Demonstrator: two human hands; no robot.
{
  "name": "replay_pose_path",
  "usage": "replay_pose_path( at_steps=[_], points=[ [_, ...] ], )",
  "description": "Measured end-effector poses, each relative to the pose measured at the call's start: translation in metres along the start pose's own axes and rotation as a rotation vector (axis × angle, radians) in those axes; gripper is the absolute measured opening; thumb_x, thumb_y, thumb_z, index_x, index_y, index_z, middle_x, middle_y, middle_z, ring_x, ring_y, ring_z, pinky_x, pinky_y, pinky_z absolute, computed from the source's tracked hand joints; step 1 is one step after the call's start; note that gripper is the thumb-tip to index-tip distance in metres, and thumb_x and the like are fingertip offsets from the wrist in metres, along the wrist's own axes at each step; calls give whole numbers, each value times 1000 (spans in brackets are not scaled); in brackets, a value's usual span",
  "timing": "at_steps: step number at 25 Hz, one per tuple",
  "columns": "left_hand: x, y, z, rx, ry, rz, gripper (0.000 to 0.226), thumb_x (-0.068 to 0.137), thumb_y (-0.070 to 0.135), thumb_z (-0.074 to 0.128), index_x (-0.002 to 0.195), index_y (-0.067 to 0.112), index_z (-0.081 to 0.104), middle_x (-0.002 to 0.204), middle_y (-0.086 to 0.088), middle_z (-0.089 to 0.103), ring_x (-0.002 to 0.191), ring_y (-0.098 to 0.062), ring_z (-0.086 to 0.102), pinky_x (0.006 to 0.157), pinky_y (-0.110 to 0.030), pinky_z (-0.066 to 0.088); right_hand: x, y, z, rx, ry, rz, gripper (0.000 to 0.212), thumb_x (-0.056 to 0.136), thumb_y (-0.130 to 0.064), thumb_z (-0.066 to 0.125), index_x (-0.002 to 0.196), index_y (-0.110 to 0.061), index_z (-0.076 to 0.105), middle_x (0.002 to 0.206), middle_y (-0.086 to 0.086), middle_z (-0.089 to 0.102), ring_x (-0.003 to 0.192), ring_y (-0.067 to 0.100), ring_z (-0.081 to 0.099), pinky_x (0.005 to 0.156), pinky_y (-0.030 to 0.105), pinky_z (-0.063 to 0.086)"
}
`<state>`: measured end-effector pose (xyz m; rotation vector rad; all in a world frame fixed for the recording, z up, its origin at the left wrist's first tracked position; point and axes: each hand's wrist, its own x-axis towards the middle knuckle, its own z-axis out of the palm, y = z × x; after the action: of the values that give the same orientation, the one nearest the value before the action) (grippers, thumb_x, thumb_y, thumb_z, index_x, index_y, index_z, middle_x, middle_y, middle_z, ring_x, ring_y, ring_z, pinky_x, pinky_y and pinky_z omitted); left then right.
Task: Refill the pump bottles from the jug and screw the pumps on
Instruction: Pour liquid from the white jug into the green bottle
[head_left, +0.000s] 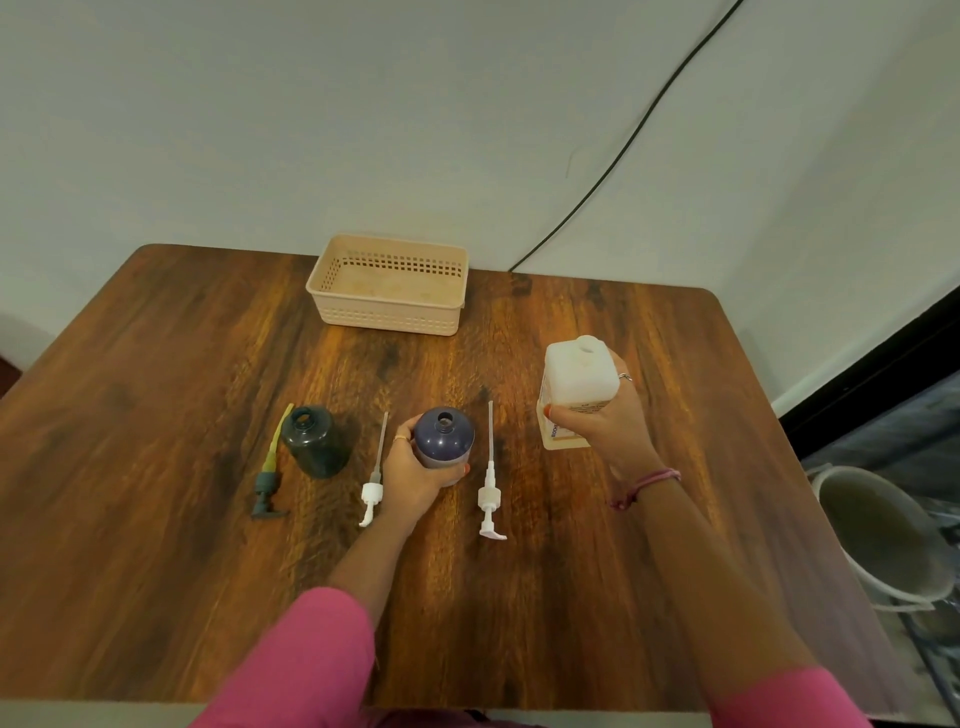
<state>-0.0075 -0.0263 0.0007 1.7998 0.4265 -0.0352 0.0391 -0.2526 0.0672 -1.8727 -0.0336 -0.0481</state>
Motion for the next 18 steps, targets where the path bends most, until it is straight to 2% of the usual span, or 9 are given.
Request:
replay_pose_path(
  at_steps=[3, 6, 9, 12, 15, 18],
  points=[
    [0, 2, -4, 89, -39, -7, 106, 61, 14, 88, 146, 13, 25, 144, -1, 42, 133, -22, 41, 99, -25, 41, 2, 1, 0, 7, 2, 2, 87, 65, -10, 84, 134, -28, 34, 124, 2, 51, 115, 14, 50, 77, 22, 54],
    [-4, 5, -18, 285, -17, 8, 125, 59, 25, 90, 151, 21, 5, 158, -2, 18, 144, -24, 24, 113, -39, 29, 4, 0, 1, 8, 0, 0, 88, 65, -10, 84, 136, -25, 34, 125, 2, 50, 115, 15, 50, 80, 25, 54],
    [-15, 14, -45, 453, 19, 156, 122, 65, 27, 86, 151, 26, 0, 158, -4, 12, 145, -22, 17, 113, -40, 25, 7, -2, 6, 10, -5, -8, 87, 66, -9, 83, 136, -25, 34, 124, 2, 50, 114, 12, 50, 78, 20, 53],
    [-20, 21, -79, 457, 132, 319, 101, 74, 25, 80, 151, 25, 14, 151, -6, 23, 139, -21, 23, 111, -40, 29, 11, -6, 13, 3, -11, -16, 87, 67, -7, 83, 137, -20, 34, 123, 1, 49, 111, 9, 50, 73, 13, 53],
    [-11, 15, -104, 388, 316, 309, 90, 75, 22, 79, 147, 20, 26, 146, -8, 30, 136, -23, 26, 109, -40, 32, 15, -10, 24, 0, -32, -20, 86, 68, -8, 82, 138, -19, 33, 123, 2, 49, 109, 8, 51, 70, 9, 51],
    [-1, 5, -120, 368, 337, 222, 91, 75, 22, 80, 148, 18, 26, 148, -7, 27, 137, -23, 23, 108, -36, 29, 17, -9, 37, 15, -42, -18, 87, 68, -11, 83, 138, -22, 32, 123, 0, 49, 111, 10, 51, 71, 12, 52]
  ],
)
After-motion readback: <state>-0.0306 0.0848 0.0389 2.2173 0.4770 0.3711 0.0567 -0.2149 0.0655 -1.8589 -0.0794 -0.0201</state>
